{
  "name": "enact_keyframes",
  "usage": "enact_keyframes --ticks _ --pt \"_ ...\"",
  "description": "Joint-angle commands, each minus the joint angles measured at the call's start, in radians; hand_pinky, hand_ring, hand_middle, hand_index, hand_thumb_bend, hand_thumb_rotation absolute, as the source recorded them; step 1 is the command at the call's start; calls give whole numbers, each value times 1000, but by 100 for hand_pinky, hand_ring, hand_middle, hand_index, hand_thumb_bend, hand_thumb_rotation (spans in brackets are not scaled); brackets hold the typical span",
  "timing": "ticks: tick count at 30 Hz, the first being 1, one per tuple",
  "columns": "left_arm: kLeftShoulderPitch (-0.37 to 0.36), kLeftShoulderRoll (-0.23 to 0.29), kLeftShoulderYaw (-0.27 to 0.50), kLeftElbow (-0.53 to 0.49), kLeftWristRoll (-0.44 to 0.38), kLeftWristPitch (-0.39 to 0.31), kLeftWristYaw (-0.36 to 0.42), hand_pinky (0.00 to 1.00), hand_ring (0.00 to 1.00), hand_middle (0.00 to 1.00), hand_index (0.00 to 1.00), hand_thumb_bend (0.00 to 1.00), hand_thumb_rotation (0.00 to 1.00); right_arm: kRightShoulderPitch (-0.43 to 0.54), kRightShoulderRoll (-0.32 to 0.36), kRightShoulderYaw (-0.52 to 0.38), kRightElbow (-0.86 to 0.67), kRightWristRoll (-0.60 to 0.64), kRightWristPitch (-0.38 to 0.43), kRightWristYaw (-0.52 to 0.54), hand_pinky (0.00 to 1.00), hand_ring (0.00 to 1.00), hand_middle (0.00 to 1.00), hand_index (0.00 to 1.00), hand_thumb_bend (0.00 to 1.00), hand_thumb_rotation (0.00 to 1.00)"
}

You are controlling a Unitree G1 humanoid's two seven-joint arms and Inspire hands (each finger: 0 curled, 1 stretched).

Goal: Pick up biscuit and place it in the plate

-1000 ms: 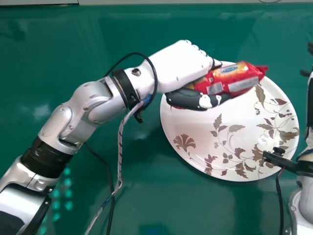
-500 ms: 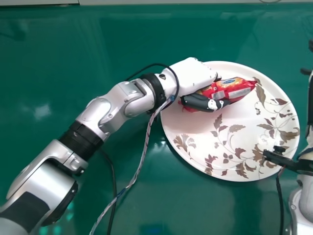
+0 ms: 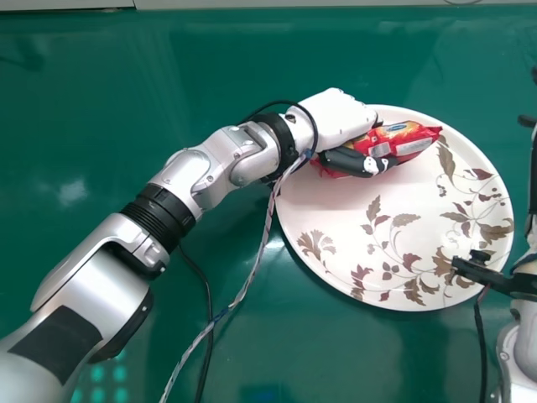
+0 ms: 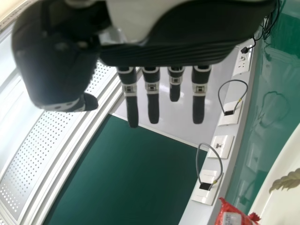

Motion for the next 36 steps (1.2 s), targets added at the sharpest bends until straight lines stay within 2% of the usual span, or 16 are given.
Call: enact_keyframes --ticks 1,5,8,15,21,24,25,26,27,29,30,32,36 --pt "9 3 -16 -2 -2 -16 4 31 39 46 56 49 0 5 3 1 -10 -5 3 -3 75 84 86 80 49 48" --pt "10 10 -19 -17 0 -25 7 30 38 45 56 48 0 2 3 4 -10 -9 5 -4 75 84 86 80 48 47" --pt "18 15 -11 -23 -7 -43 37 28 38 44 55 49 0 -1 7 7 -11 -9 10 -5 75 85 86 80 48 47" --pt "29 32 8 -40 -47 -128 72 33 40 48 54 49 0 -9 7 10 -3 -13 11 -9 76 85 86 80 48 48" --pt "44 51 19 -69 -68 -217 127 28 41 45 52 49 0 -17 2 9 3 -10 8 -6 78 86 87 81 47 47" --pt "55 59 27 -93 -74 -239 148 28 42 45 51 49 0 -23 1 10 3 -13 14 -5 77 86 87 81 47 47" --pt "58 61 31 -95 -81 -250 150 32 42 47 52 49 0 -25 2 11 3 -13 16 -6 76 85 86 81 47 46" --pt "61 62 36 -96 -88 -259 149 39 50 56 62 50 22 -27 3 12 2 -15 19 -6 75 85 86 81 47 46" --pt "64 64 41 -100 -94 -264 145 46 58 64 71 58 42 -29 4 14 2 -14 21 -7 75 84 86 81 47 46" --pt "68 66 49 -107 -102 -271 146 56 71 78 85 77 70 -32 6 15 3 -12 22 -9 75 84 86 81 48 46" --pt "70 68 51 -109 -102 -274 152 59 74 82 88 83 77 -32 6 15 3 -10 19 -8 76 85 86 81 47 46" --pt "70 71 52 -114 -94 -274 164 62 78 86 92 88 86 -32 1 14 6 -11 14 -7 76 85 86 81 48 47" --pt "67 78 50 -117 -84 -267 173 66 81 89 94 91 93 -38 -3 13 11 -14 13 -7 76 85 86 81 46 46"
